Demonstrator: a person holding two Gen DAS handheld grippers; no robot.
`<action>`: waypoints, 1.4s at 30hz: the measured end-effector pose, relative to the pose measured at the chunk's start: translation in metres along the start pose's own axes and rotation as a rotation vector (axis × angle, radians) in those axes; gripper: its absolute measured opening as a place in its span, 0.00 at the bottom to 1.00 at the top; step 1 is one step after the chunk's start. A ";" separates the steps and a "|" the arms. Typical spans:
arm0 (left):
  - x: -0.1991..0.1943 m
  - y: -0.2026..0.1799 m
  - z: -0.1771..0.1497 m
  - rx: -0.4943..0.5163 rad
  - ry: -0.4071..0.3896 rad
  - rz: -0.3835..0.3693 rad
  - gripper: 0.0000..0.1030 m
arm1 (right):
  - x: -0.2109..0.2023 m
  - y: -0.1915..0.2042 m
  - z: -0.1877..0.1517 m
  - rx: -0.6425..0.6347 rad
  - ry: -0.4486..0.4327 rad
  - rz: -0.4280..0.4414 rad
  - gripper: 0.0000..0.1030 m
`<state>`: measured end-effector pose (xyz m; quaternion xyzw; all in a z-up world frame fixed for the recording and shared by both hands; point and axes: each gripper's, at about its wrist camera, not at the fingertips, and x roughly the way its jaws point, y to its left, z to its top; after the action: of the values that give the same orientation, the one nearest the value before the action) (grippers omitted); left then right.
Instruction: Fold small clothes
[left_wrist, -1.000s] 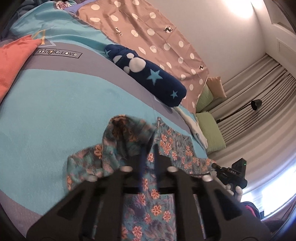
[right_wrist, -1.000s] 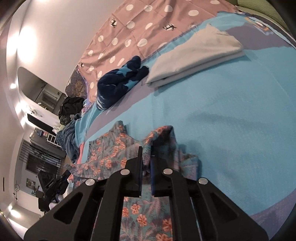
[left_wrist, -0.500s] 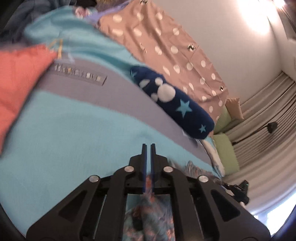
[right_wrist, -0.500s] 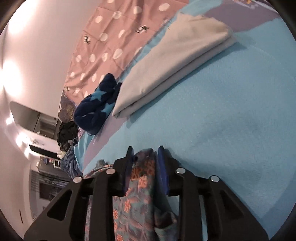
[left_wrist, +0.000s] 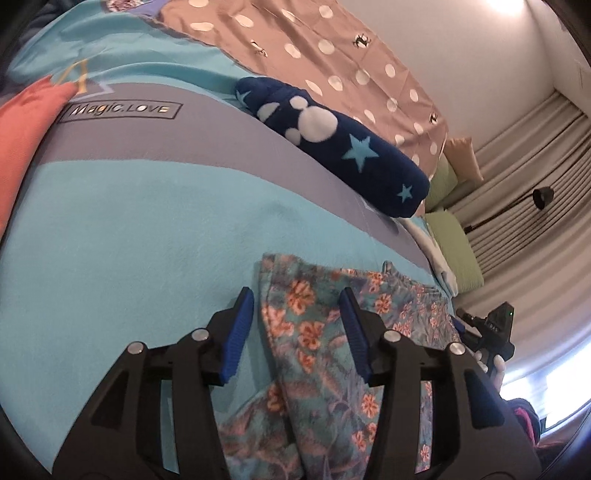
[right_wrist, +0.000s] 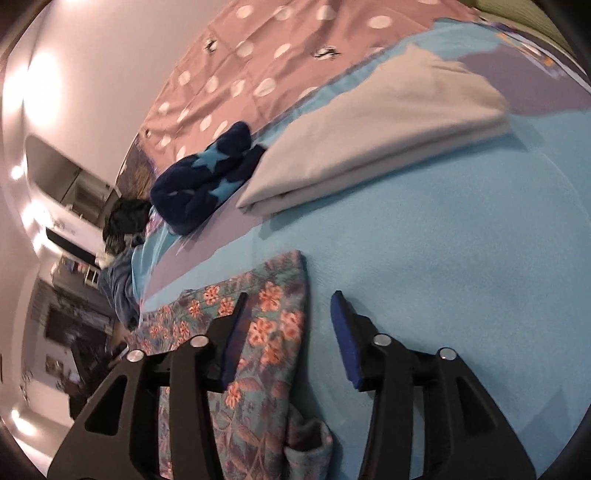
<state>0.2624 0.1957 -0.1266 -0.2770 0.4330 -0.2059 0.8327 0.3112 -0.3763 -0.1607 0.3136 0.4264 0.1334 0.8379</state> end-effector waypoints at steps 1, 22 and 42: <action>0.002 -0.001 0.002 0.003 0.004 0.012 0.13 | 0.005 0.003 0.002 -0.022 0.013 0.014 0.47; 0.017 -0.012 0.021 0.147 -0.038 0.172 0.04 | -0.003 -0.022 0.007 0.094 0.000 0.138 0.34; -0.022 -0.013 0.021 0.100 -0.210 0.130 0.04 | -0.012 0.012 0.004 -0.108 -0.098 0.050 0.15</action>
<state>0.2670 0.2048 -0.0948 -0.2265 0.3497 -0.1425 0.8978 0.3076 -0.3748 -0.1439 0.2847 0.3688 0.1616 0.8699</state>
